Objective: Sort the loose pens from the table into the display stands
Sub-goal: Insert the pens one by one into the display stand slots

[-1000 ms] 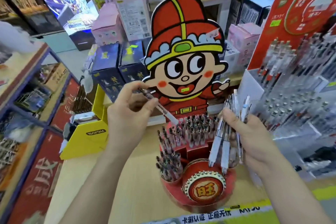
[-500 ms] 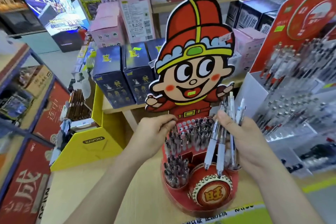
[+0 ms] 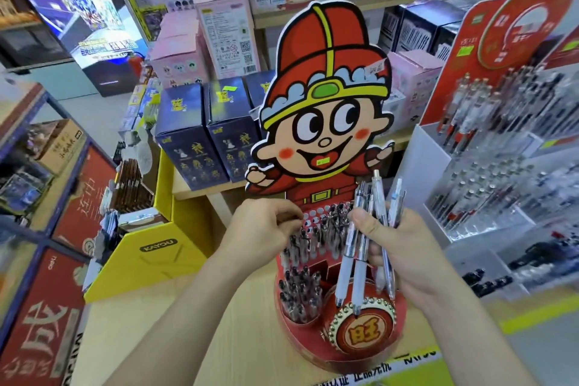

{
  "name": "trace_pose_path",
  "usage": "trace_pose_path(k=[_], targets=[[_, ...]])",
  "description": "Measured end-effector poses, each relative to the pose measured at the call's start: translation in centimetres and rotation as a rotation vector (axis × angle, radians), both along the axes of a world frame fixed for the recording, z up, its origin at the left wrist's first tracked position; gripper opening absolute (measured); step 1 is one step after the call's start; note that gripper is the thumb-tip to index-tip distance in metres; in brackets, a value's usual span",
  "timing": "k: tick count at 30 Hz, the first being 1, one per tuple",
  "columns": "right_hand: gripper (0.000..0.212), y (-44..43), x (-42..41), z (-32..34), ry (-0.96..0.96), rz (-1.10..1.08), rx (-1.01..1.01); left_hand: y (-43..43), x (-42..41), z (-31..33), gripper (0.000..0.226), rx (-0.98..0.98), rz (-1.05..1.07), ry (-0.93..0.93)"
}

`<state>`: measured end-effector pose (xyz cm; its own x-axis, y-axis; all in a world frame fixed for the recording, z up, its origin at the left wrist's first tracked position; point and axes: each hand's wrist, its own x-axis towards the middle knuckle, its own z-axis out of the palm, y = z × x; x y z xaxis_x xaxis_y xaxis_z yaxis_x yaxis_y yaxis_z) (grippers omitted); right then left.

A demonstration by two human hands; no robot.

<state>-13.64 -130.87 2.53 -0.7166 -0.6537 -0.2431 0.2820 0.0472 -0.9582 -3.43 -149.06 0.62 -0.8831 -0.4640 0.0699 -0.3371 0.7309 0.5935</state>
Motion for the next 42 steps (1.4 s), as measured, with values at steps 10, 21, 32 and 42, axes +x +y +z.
trace_pose_path(k=[10,21,32,42], targets=[[0.041,-0.2,0.7,0.4,0.036,-0.005,-0.105,0.7,-0.6,0.9,0.019,-0.133,-0.054,-0.201],[0.028,-0.6,1.2,0.8,0.152,0.03,-0.084,-0.3,-0.6,0.7,0.021,0.519,0.038,-0.263],[0.024,-0.9,1.8,2.2,0.17,0.115,-0.129,3.4,-0.3,6.1,0.018,0.549,-0.055,0.228],[0.022,0.8,-1.7,1.9,-0.02,-0.173,-0.098,1.3,0.3,8.2,0.014,0.435,0.228,0.675]])
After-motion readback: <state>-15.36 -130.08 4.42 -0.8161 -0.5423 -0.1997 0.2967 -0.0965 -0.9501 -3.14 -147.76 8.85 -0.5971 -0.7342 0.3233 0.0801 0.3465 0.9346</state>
